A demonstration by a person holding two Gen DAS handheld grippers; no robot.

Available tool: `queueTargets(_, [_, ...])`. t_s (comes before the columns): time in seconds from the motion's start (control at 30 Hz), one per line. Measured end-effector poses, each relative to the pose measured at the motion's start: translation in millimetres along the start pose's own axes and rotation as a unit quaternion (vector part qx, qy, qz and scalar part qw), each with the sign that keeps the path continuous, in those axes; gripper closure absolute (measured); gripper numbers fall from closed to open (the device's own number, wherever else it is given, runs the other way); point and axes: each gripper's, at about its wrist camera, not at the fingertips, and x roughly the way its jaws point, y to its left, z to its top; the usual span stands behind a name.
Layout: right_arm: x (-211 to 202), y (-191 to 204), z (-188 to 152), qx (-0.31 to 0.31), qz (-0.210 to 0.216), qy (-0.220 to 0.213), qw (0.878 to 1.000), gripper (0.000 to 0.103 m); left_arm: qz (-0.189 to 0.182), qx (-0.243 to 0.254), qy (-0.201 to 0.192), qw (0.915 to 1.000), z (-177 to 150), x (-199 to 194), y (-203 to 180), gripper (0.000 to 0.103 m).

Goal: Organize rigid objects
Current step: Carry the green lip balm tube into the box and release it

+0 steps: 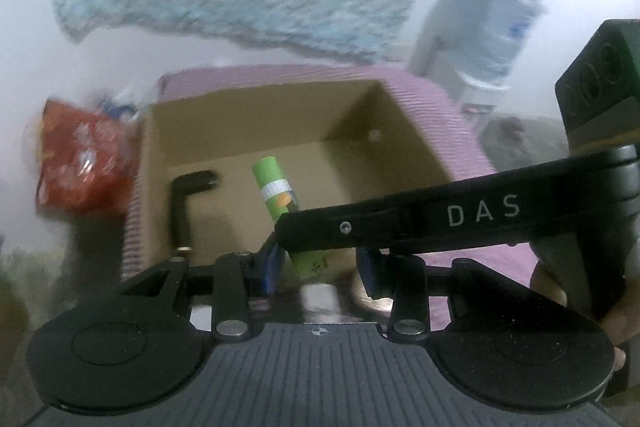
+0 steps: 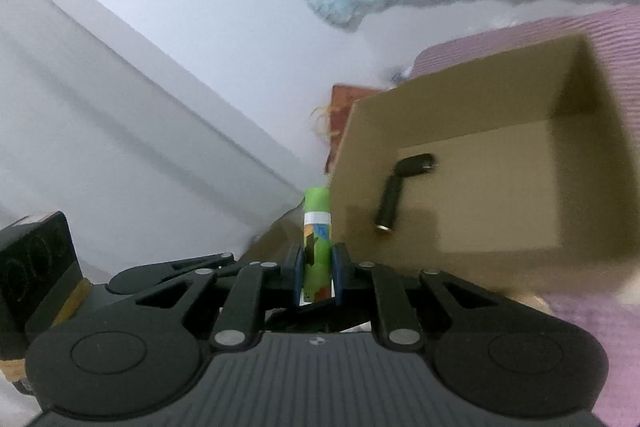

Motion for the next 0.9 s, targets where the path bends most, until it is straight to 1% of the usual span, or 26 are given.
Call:
queueTargets(0.07, [28.0,-6.0,18.5,0.015,0.006,0.024,1.0,0.087,0.006,-0.019,0.023,0.9995,12.5,14.6,17.5,0.065])
queueTargets(0.2, [74.1,-23.7,41.6,0.043,0.002,0.07,0.997,0.087,0.022,-0.043,0.068,0.9965,26.9,52.8,43.2,0.065])
queueTargets(0.3, [101.3,-40.7,51.0,0.068,-0.009,0.098,0.993,0.087,0.037,-0.049,0.097,0.9934,27.9,73.1,53.6,0.065])
queueTargets(0.43, [126.3,-61.2,58.4,0.104,-0.014,0.118,0.987,0.087,0.048,-0.053,0.12,0.9902,30.9,89.2,62.7,0.065])
queueTargets(0.6, [142.2,-79.2,58.0,0.146,-0.025,0.128,0.981,0.087,0.058,-0.048,0.135,0.988,31.3,101.9,62.9,0.064])
queueTargets(0.67, [147.2,-86.0,56.0,0.165,-0.033,0.131,0.977,0.087,0.061,-0.046,0.138,0.9875,31.4,104.2,63.5,0.062])
queueTargets(0.8, [161.2,-108.7,49.9,0.218,-0.034,0.148,0.964,0.087,0.072,-0.047,0.133,0.9874,33.4,99.1,65.5,0.061])
queueTargets(0.9, [167.5,-116.8,45.0,0.238,-0.039,0.157,0.958,0.085,0.066,-0.056,0.125,0.9884,32.2,88.2,67.6,0.058])
